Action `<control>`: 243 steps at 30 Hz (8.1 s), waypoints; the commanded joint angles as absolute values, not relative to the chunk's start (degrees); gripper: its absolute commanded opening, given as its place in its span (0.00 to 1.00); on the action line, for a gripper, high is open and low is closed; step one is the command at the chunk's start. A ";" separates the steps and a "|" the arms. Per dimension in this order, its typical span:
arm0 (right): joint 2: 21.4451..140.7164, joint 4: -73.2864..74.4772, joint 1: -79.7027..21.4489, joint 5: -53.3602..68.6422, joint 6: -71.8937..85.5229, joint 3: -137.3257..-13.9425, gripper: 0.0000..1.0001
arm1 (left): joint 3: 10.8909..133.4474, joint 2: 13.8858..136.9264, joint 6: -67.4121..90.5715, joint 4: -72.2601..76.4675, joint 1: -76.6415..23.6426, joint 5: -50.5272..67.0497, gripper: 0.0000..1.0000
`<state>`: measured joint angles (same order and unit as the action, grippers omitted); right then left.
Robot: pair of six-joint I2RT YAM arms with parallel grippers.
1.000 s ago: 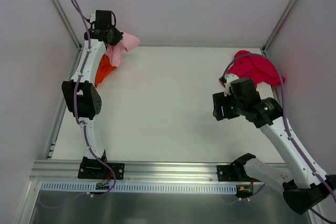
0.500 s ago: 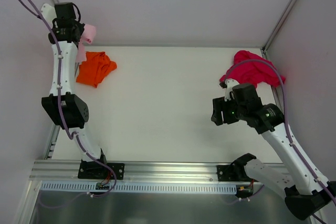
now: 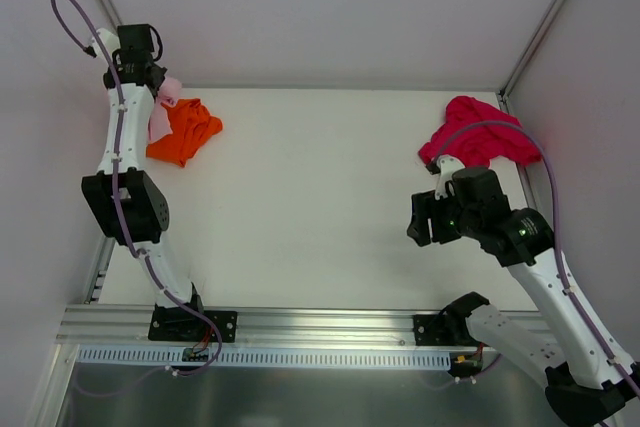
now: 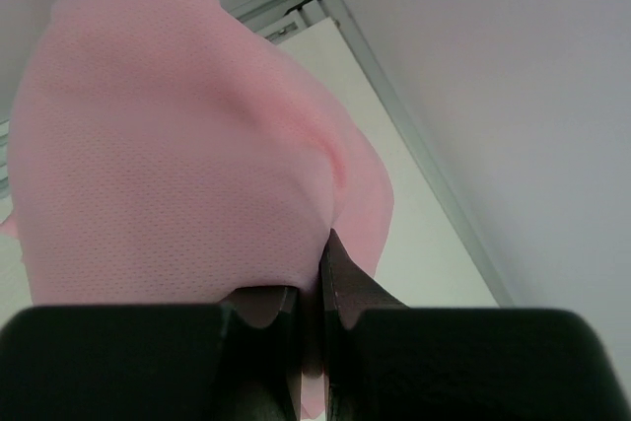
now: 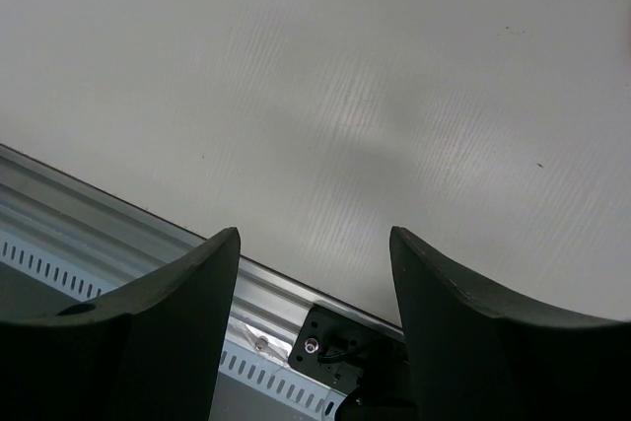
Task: Fold and stack the t-shirts
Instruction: Put the neatly folded tshirt into the corner of the board with the left arm
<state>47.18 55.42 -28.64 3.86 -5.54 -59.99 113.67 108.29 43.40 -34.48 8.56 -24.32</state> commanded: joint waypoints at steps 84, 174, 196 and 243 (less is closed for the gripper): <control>46.67 60.64 -28.92 0.35 -5.80 -63.11 0.67 | 96.41 110.55 36.65 -23.37 -4.92 -10.90 0.86; 42.19 66.71 -28.83 -3.60 -5.71 -66.37 0.67 | 86.93 111.28 39.12 -29.11 1.50 -6.94 0.86; 47.28 60.13 -28.92 -8.00 -7.21 -65.65 0.67 | 86.32 91.33 32.34 -21.79 1.32 -5.27 0.91; 50.98 74.44 -28.92 -26.01 4.04 -83.94 0.67 | 105.03 127.44 33.93 -23.29 9.58 11.27 0.90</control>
<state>54.65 69.32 -28.67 -22.20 1.78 -81.62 102.56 127.17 34.92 -22.06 8.54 16.14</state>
